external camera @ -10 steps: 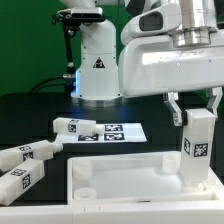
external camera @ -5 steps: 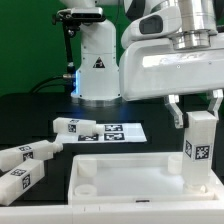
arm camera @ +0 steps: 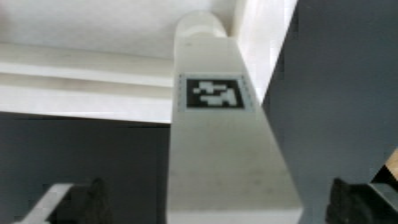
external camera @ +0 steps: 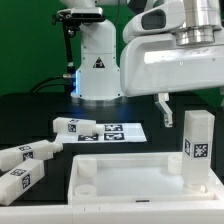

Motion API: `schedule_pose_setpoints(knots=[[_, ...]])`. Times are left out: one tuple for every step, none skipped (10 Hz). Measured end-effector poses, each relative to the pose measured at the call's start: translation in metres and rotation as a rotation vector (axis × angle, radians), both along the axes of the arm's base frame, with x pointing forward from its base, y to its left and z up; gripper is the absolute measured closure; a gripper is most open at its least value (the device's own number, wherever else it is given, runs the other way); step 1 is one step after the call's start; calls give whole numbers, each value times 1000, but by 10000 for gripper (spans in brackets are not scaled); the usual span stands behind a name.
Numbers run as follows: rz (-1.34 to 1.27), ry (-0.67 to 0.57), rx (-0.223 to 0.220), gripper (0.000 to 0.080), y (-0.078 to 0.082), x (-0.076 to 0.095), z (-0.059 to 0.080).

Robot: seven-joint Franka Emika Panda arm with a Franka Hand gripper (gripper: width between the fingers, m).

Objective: Assemble desk

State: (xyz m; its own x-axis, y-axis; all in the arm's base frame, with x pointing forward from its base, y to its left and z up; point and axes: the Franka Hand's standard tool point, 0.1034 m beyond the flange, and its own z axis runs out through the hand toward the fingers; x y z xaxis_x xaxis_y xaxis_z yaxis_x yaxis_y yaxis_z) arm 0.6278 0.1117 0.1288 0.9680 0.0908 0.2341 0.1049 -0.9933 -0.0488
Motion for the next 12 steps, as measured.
schedule_pose_setpoints(knots=[[-12, 81, -7, 156, 1, 4, 1], [-13, 132, -12, 156, 1, 7, -1], [-15, 201, -19, 151, -1, 1, -3], [-31, 297, -21, 151, -1, -4, -1], [-53, 352, -10, 150, 2, 0, 1], [-60, 321, -5, 150, 3, 7, 0], [-59, 323, -6, 150, 3, 6, 0], [-102, 327, 0, 270, 3, 6, -1], [-185, 332, 6, 410, 4, 6, -1], [-213, 334, 6, 516, 3, 6, -1], [-285, 338, 12, 516, 4, 5, -1], [-372, 330, 17, 515, 5, 6, -2]])
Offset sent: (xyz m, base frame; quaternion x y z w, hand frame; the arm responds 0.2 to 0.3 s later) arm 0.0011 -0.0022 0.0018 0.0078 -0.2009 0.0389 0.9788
